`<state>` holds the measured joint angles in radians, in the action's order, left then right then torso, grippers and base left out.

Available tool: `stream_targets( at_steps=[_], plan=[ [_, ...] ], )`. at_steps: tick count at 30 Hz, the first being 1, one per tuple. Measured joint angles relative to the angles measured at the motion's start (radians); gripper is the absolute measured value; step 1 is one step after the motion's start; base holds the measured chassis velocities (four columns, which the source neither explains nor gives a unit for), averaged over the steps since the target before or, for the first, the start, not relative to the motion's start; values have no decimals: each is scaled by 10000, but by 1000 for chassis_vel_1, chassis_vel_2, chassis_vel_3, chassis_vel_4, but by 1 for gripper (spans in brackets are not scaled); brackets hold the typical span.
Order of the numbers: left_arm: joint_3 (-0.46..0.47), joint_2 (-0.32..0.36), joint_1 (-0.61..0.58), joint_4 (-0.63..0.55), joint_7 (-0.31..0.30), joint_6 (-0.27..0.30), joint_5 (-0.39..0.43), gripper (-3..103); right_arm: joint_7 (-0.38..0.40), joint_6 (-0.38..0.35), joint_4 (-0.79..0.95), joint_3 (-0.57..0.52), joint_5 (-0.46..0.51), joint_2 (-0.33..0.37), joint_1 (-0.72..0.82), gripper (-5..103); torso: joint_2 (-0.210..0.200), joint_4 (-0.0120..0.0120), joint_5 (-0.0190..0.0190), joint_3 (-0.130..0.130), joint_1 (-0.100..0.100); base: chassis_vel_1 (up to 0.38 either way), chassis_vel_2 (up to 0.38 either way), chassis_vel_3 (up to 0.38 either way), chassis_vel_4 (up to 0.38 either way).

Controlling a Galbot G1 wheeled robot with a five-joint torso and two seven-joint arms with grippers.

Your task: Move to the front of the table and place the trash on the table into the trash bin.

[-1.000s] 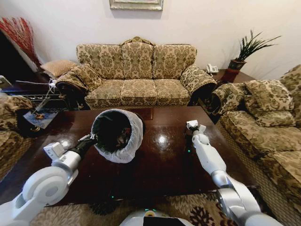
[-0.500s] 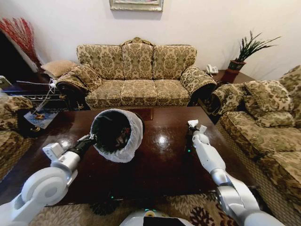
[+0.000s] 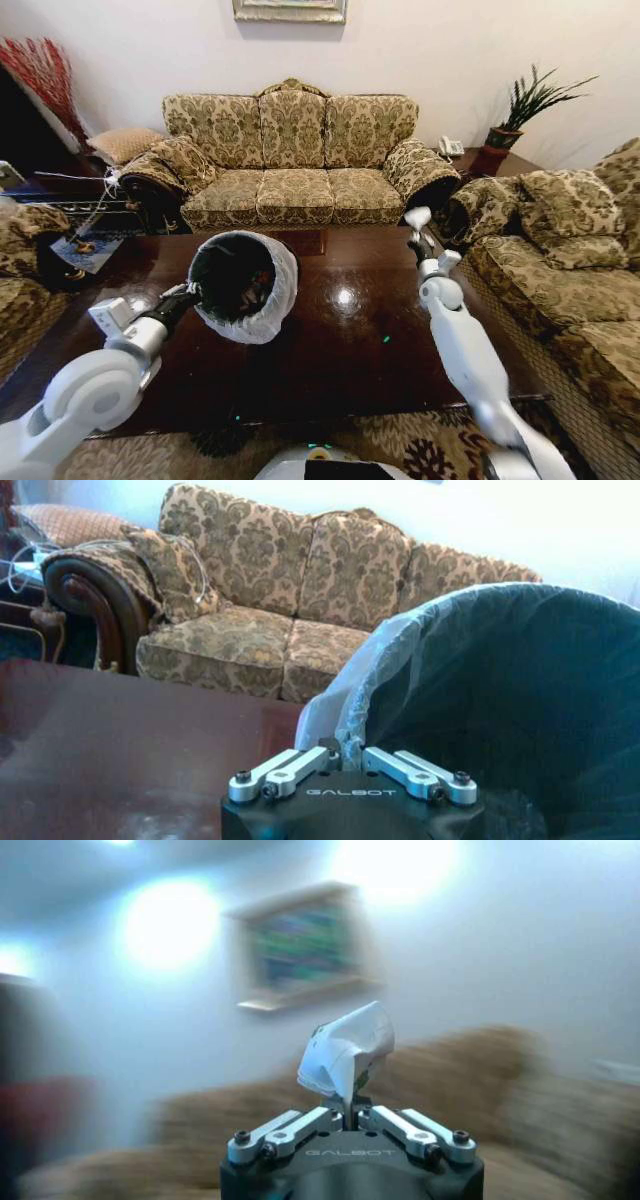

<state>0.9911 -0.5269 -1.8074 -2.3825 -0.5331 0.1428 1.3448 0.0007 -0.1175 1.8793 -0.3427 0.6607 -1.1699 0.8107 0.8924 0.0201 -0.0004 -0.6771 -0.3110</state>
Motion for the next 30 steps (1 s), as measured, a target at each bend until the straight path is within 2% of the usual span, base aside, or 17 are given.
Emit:
stream_targets(
  at_steps=[2, 3, 6, 7, 9, 11, 17, 18, 19, 21, 23, 25, 26, 28, 30],
  plan=[
    [12, 71, 13, 34, -53, 33, 42, 0, -86, -111, 680, 269, -110, 89, 128, 0, 0, 0, 1, 0, 0, 0, 0, 0, 0],
    [37, 241, 65, 60, -180, 148, 180, 0, -367, -135, 2256, 1191, -724, 363, 518, 0, 1, 2, -2, 1, 1, 0, 0, 0, 0],
    [51, 399, 73, 63, -510, 377, 280, 0, -496, -174, 3951, 2955, -1287, 703, 946, 0, 1, 1, 1, 1, 2, 0, 0, 0, 0],
    [51, 399, 73, 63, -510, 377, 280, 0, -496, -174, 3951, 2955, -1287, 703, 946, 0, 1, 1, 1, 1, 2, 0, 0, 0, 0],
    [46, 463, 50, 68, -647, 455, 293, 0, -539, -281, 4417, 4252, -1587, 767, 847, 0, 1, 2, 3, 1, 2, 0, 0, 0, 0],
    [44, 509, 55, -19, -704, 472, 321, 0, -634, -293, 4327, 5070, -1915, 751, 513, 0, 1, 3, 3, 0, 1, 0, 0, 0, 0],
    [57, 509, 74, -269, -710, 481, 425, 0, -1101, -302, 3118, 5664, -2429, 475, -135, -2, 1, 1, 6, -2, 0, 0, 0, 0, 0],
    [57, 465, 77, -274, -710, 481, 426, 0, -1231, -314, 2783, 5729, -2625, 318, -329, 3, 1, 1, 7, -1, -1, 0, 0, 0, 0],
    [55, 417, 74, -274, -713, 480, 426, 0, -1289, -325, 2565, 5794, -2752, 206, -479, 3, 1, 2, 7, -2, -1, 0, 0, 0, 0],
    [62, 318, 39, -323, -711, 480, 420, 0, -1443, -278, 2295, 5888, -2833, 139, -665, 14, 1, 4, 3, -2, -2, 0, 0, 0, 0],
    [102, 227, 0, -410, -709, 478, 412, 0, -1531, -253, 2260, 5922, -2715, 198, -738, 25, 1, 4, 0, -2, -1, 0, 0, 0, 0],
    [112, 191, -33, -470, -706, 475, 406, 0, -1543, -254, 2280, 5925, -2585, 235, -749, 25, 1, 3, 1, -1, -1, 0, 0, 0, 0],
    [111, 165, -60, -522, -696, 474, 403, 0, -1570, -251, 2325, 5921, -2485, 260, -752, 35, 1, 3, 4, -1, -1, 0, 0, 0, 0],
    [101, 148, -61, -548, -691, 475, 399, 0, -1639, -224, 2350, 5890, -2441, 278, -743, 35, 1, 2, 8, -1, 0, 0, 0, 0, 0],
    [69, 109, -35, -574, -691, 475, 395, 0, -1955, -111, 2436, 5711, -2290, 317, -702, 46, 1, 2, 6, -2, -1, 0, 0, 0, 0]
  ],
)
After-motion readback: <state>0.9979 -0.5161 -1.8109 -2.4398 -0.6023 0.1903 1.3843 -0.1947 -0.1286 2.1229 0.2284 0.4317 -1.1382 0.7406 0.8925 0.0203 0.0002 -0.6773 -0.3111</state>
